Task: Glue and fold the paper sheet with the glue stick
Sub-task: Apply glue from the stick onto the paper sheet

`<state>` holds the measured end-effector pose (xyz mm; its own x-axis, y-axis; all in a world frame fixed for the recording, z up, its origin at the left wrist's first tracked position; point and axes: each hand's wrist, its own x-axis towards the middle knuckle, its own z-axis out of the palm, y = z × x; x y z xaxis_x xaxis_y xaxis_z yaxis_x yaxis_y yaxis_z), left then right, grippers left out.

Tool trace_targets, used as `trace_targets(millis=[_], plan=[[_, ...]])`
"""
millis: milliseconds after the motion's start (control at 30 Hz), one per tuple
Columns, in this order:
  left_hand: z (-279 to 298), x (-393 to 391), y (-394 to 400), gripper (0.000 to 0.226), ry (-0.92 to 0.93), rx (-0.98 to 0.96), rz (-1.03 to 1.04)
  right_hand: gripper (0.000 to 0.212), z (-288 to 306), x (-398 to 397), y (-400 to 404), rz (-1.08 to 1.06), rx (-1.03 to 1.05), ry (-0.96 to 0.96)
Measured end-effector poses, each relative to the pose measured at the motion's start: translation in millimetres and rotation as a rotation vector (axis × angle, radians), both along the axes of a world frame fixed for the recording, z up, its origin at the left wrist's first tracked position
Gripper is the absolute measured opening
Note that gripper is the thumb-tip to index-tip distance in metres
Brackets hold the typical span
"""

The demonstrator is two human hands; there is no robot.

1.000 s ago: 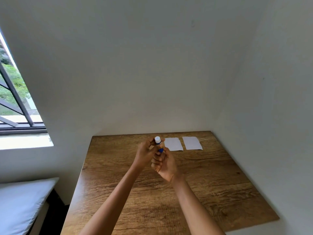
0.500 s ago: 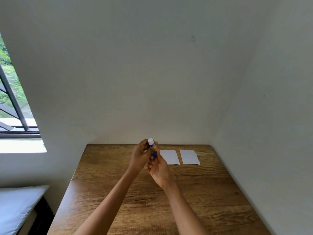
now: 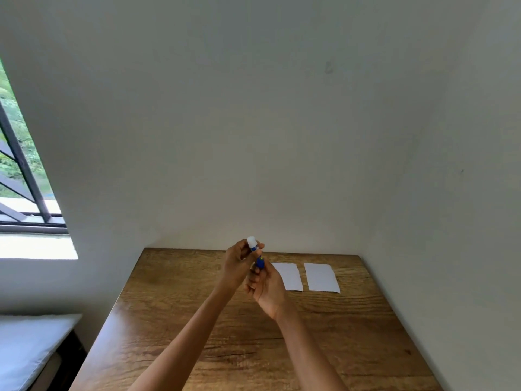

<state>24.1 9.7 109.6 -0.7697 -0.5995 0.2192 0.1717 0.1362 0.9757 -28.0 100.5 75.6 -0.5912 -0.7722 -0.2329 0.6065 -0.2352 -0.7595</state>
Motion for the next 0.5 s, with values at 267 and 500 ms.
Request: trace_targets(millis=[267, 500], plan=[[-6, -22, -1, 0.015, -0.013, 0.0, -0.04, 0.044, -14, -23, 1, 0.006, -0.075, -0.081], [-16, -35, -5, 0.012, -0.02, 0.044, 0.015, 0.028, -22, -27, 0, -0.017, -0.135, -0.135]])
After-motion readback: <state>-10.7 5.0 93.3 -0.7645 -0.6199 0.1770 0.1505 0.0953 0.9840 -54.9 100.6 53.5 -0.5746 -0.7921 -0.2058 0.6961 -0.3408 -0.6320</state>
